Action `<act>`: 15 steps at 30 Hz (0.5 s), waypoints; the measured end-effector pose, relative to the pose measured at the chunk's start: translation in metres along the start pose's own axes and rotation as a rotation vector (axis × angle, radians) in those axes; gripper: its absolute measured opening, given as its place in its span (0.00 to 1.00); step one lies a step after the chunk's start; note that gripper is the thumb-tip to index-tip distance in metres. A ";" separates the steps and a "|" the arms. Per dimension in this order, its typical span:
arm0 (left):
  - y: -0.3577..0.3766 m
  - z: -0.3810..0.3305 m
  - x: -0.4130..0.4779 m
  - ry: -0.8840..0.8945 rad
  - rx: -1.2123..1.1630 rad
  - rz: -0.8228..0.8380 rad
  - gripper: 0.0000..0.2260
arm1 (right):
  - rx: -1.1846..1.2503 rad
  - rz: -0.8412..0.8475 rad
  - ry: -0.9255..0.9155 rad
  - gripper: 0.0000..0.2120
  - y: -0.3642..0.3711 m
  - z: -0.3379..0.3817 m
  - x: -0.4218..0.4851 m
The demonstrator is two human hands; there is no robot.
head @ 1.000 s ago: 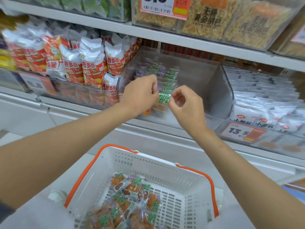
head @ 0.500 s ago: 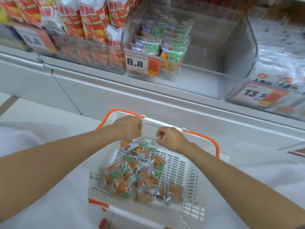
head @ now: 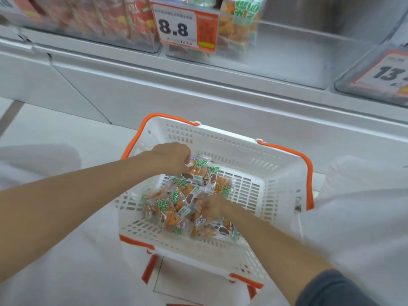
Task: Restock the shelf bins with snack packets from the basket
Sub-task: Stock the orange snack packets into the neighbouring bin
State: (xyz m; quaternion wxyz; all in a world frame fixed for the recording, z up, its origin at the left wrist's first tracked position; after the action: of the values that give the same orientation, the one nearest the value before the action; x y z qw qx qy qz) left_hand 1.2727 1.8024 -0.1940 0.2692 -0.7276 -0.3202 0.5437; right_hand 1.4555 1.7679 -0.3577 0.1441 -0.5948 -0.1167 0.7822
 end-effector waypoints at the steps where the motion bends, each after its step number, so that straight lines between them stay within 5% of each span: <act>1: 0.002 0.001 0.000 -0.007 -0.008 0.021 0.08 | -0.024 -0.010 -0.001 0.26 0.009 -0.005 0.003; 5: 0.007 0.000 0.000 0.004 -0.013 0.062 0.07 | -0.076 -0.082 -0.028 0.42 0.029 -0.014 0.007; 12: 0.002 -0.010 -0.004 0.008 -0.062 0.042 0.09 | -0.243 -0.212 -0.105 0.41 0.047 -0.014 0.007; 15: 0.000 -0.012 -0.004 0.014 -0.071 0.038 0.10 | -0.303 -0.247 -0.163 0.32 0.043 -0.009 0.002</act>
State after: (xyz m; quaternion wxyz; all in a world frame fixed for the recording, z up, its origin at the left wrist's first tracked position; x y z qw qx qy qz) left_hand 1.2835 1.7989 -0.1883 0.2352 -0.7464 -0.3236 0.5318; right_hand 1.4594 1.7292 -0.3773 0.1378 -0.5254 -0.3162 0.7778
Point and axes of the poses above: each hand's wrist, its own x-axis towards the middle knuckle, its own y-axis out of the palm, z = x × y, the point moved 1 cm from there along x, towards the middle knuckle, and after that the axes turned 8 degrees about y, right-handed, at the moved point
